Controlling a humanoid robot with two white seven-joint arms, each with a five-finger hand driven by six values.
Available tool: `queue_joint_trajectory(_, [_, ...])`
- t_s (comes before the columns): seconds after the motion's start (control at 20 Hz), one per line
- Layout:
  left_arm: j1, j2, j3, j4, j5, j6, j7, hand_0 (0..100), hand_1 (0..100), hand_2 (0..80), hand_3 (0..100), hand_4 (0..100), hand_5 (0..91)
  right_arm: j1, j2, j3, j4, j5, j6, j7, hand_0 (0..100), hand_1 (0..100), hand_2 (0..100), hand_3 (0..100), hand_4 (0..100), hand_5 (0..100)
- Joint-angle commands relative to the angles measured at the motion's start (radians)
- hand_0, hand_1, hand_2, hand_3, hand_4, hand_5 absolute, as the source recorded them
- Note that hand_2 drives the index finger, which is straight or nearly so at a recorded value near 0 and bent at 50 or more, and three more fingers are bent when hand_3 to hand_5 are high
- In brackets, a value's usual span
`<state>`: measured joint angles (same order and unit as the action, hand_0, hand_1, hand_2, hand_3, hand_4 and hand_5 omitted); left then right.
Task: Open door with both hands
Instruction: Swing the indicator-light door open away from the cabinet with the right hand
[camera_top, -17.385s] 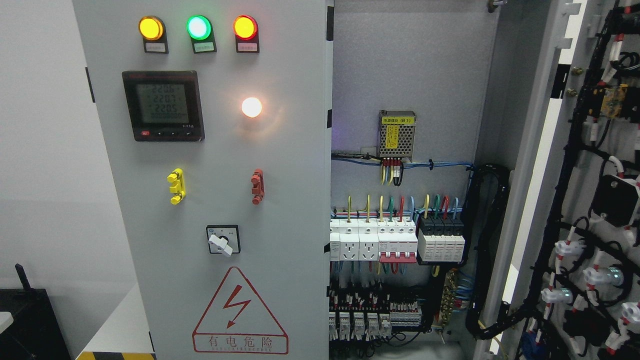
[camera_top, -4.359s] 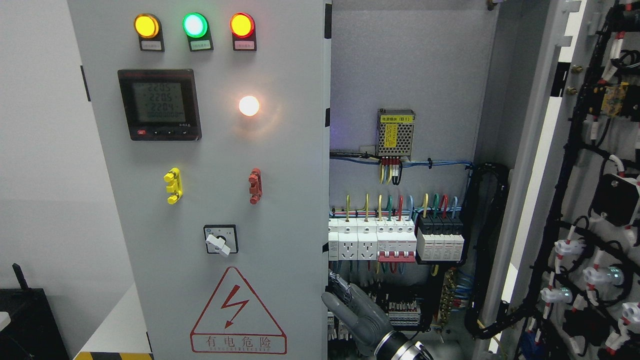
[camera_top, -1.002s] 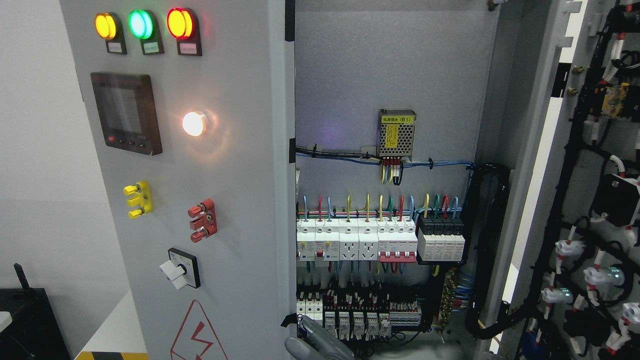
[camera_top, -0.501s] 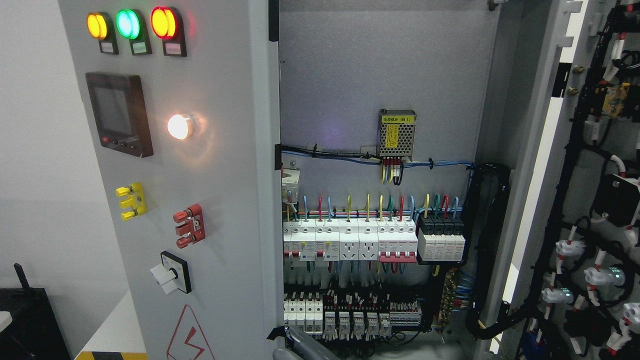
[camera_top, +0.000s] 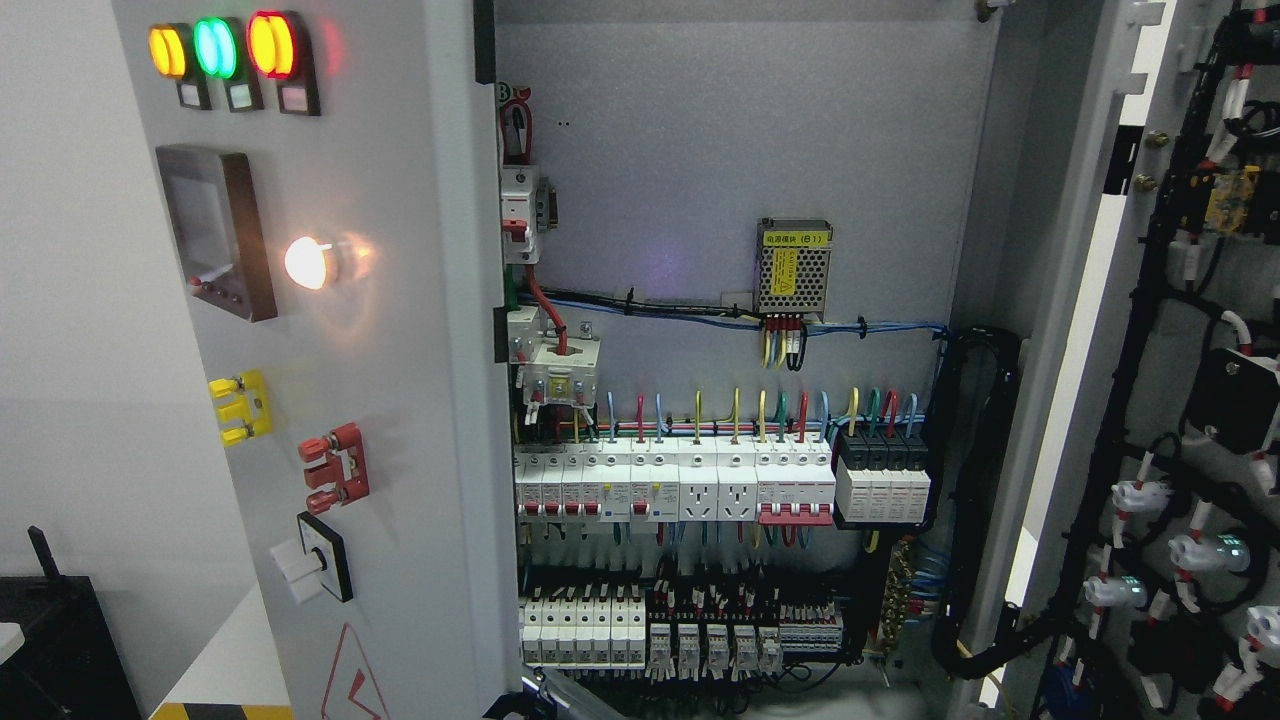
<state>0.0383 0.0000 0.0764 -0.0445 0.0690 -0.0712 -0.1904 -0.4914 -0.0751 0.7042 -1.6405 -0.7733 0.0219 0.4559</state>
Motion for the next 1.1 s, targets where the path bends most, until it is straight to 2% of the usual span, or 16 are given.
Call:
queue_joint_trajectory(0.0, [0.0, -0.034, 0.0, 0.0, 0.0, -0.001, 0.0, 12, 39, 0.0, 0, 0, 0.0, 0.002, 0.021, 0.08, -0.035, -0.004, 0.0, 0.0, 12, 39, 0, 0, 0, 0])
queue_joint_trajectory(0.2, [0.0, -0.034, 0.0, 0.0, 0.0, -0.001, 0.0, 12, 39, 0.0, 0, 0, 0.0, -0.001, 0.031, 0.093, -0.032, -0.003, 0.003, -0.002, 12, 39, 0, 0, 0, 0])
queue_joint_trajectory(0.4, [0.0, -0.034, 0.0, 0.0, 0.0, -0.001, 0.0, 12, 39, 0.0, 0, 0, 0.0, -0.006, 0.06, 0.093, -0.03, -0.001, 0.042, -0.003, 12, 39, 0, 0, 0, 0])
queue_joint_trajectory(0.55, [0.0, -0.034, 0.0, 0.0, 0.0, -0.001, 0.0, 12, 39, 0.0, 0, 0, 0.0, -0.006, 0.078, 0.1, -0.03, 0.0, 0.046, -0.005, 12, 39, 0, 0, 0, 0])
queue_joint_trajectory(0.85, [0.0, -0.034, -0.001, 0.0, 0.0, -0.001, 0.0, 12, 39, 0.0, 0, 0, 0.0, -0.009, 0.081, 0.115, -0.031, 0.003, 0.056, -0.01, 12, 39, 0, 0, 0, 0])
queue_joint_trajectory(1.05, [0.0, -0.034, 0.0, 0.0, 0.0, 0.001, 0.0, 12, 39, 0.0, 0, 0, 0.0, -0.032, 0.106, 0.132, -0.028, 0.006, 0.056, -0.011, 12, 39, 0, 0, 0, 0])
